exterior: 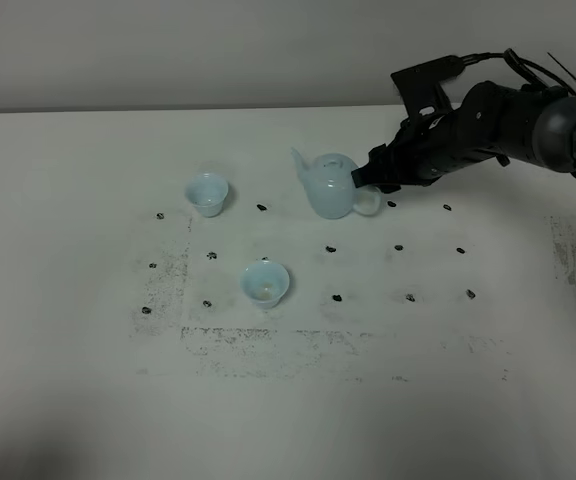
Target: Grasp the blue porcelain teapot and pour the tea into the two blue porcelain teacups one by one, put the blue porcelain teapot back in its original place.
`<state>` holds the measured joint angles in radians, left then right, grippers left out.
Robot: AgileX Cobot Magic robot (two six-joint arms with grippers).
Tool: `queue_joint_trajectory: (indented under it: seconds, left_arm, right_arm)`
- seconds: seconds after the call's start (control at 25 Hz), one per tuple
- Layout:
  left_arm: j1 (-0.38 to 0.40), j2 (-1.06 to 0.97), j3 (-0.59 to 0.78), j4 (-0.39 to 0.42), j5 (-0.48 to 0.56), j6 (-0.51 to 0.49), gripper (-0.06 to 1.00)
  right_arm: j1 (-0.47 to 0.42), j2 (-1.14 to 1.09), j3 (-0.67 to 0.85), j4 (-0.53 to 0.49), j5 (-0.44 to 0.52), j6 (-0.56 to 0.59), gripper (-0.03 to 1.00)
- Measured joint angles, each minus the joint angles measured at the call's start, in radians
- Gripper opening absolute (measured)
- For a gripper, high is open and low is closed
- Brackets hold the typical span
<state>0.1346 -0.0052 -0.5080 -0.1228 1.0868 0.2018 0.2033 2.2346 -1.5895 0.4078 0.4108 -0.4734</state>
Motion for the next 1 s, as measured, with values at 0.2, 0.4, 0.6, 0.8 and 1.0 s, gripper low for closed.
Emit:
queue_joint_trajectory:
  seconds: [0.2, 0.4, 0.6, 0.8, 1.0]
  left_arm:
    - [0.000, 0.000, 0.000, 0.000, 0.000, 0.000, 0.56]
    - [0.000, 0.000, 0.000, 0.000, 0.000, 0.000, 0.56]
    - [0.000, 0.000, 0.000, 0.000, 0.000, 0.000, 0.56]
    - [0.000, 0.000, 0.000, 0.000, 0.000, 0.000, 0.56]
    - [0.000, 0.000, 0.000, 0.000, 0.000, 0.000, 0.56]
  right_arm:
    - [0.008, 0.002, 0.000, 0.000, 0.014, 0.004, 0.53]
    - [0.014, 0.002, 0.000, 0.000, 0.044, 0.011, 0.53]
    - [0.014, 0.000, 0.000, -0.050, 0.057, 0.067, 0.53]
    - [-0.009, -0.033, 0.000, -0.164, 0.108, 0.170, 0.53]
    - [-0.026, -0.106, -0.017, -0.249, 0.336, 0.210, 0.53]
